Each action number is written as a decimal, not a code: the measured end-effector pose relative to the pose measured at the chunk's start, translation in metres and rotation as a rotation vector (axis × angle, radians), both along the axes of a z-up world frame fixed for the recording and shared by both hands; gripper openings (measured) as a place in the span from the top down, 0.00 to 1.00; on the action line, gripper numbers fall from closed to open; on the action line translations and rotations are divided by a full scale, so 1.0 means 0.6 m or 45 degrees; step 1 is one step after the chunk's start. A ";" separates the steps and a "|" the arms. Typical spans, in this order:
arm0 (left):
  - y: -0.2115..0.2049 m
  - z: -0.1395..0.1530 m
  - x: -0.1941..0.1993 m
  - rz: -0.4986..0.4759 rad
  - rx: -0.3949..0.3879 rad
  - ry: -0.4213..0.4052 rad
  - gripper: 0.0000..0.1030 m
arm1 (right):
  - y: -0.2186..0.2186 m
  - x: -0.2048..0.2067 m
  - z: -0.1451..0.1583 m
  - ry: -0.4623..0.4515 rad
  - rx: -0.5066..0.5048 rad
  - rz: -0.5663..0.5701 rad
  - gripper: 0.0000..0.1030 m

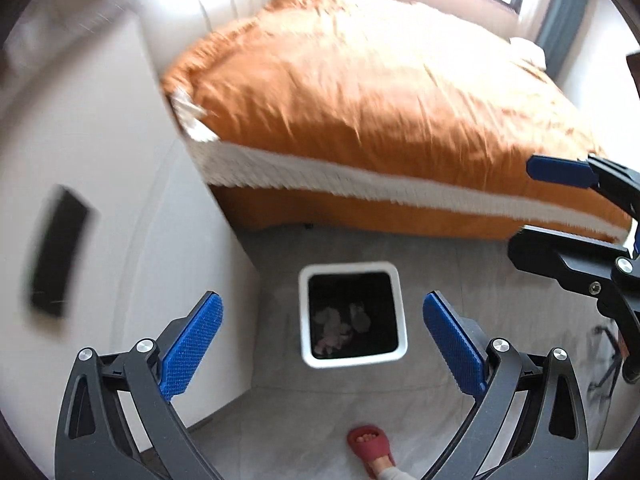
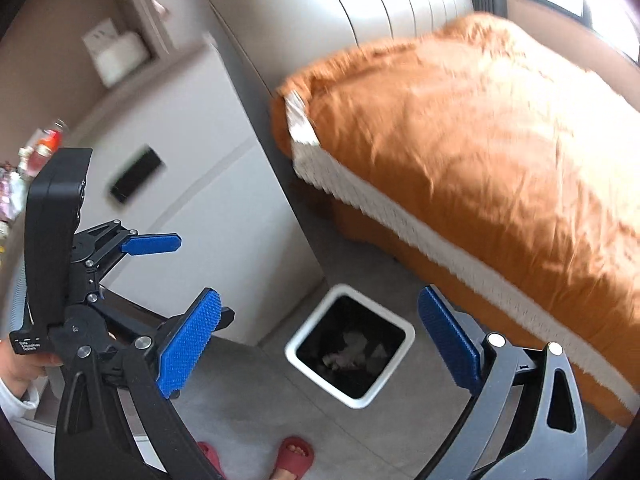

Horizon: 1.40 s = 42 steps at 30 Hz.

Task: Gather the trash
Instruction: 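Return both tools to the desk trash pile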

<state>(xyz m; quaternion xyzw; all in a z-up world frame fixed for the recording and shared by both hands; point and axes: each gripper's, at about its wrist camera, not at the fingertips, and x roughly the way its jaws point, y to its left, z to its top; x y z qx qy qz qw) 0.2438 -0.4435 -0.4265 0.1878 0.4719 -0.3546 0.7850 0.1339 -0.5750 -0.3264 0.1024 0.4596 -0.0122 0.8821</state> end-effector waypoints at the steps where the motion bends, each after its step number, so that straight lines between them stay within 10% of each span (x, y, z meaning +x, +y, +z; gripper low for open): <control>1: 0.010 0.024 -0.004 0.014 -0.009 -0.019 0.05 | 0.007 -0.001 0.018 -0.022 -0.007 0.004 0.05; 18: 0.367 0.356 -0.116 0.546 -0.111 -0.313 0.05 | 0.272 0.015 0.303 -0.390 0.098 0.396 0.05; 27: 0.621 0.438 -0.167 0.773 -0.140 -0.417 0.05 | 0.477 0.019 0.404 -0.520 0.084 0.559 0.05; 42: 0.847 0.453 -0.158 0.737 -0.208 -0.428 0.05 | 0.683 0.002 0.443 -0.526 -0.028 0.470 0.05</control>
